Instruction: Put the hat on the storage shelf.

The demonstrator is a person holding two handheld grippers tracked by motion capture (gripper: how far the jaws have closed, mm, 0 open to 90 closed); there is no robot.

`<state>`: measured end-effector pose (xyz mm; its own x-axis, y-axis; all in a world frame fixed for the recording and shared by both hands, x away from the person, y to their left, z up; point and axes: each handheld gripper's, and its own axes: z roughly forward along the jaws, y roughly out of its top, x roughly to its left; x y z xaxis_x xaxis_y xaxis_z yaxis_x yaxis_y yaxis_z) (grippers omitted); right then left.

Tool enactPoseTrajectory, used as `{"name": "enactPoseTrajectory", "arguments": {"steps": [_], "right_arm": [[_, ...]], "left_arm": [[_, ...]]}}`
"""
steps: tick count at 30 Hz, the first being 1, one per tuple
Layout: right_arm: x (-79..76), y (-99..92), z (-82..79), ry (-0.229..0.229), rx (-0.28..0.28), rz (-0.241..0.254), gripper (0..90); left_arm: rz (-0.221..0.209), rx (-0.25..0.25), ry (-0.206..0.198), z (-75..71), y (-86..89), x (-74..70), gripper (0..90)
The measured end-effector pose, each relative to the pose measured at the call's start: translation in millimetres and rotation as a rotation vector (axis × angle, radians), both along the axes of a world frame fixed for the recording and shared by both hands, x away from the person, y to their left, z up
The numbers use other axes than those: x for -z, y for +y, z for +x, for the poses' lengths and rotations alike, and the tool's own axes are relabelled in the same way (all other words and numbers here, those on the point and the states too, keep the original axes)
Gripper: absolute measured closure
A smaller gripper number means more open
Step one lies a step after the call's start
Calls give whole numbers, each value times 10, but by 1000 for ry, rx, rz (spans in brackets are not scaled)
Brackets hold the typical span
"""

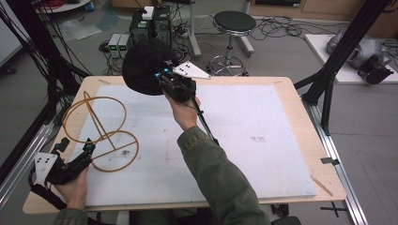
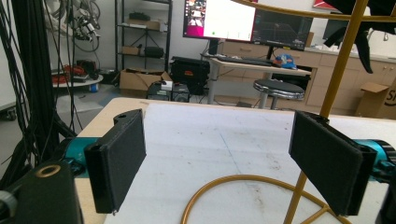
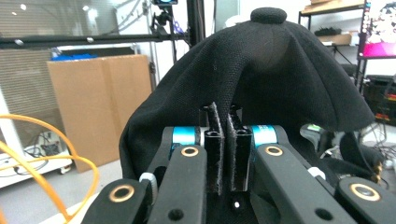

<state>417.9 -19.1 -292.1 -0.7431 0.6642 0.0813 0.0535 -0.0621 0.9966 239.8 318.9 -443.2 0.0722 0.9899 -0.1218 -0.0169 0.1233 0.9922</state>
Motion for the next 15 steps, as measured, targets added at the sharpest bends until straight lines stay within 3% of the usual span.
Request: {"name": "enactPoseTrajectory", "arguments": {"steps": [15], "right_arm": [[-117,23,-176,-85,-99,100,881]], "left_arm": [[-2,-2,3,-2,3,5,189]]}}
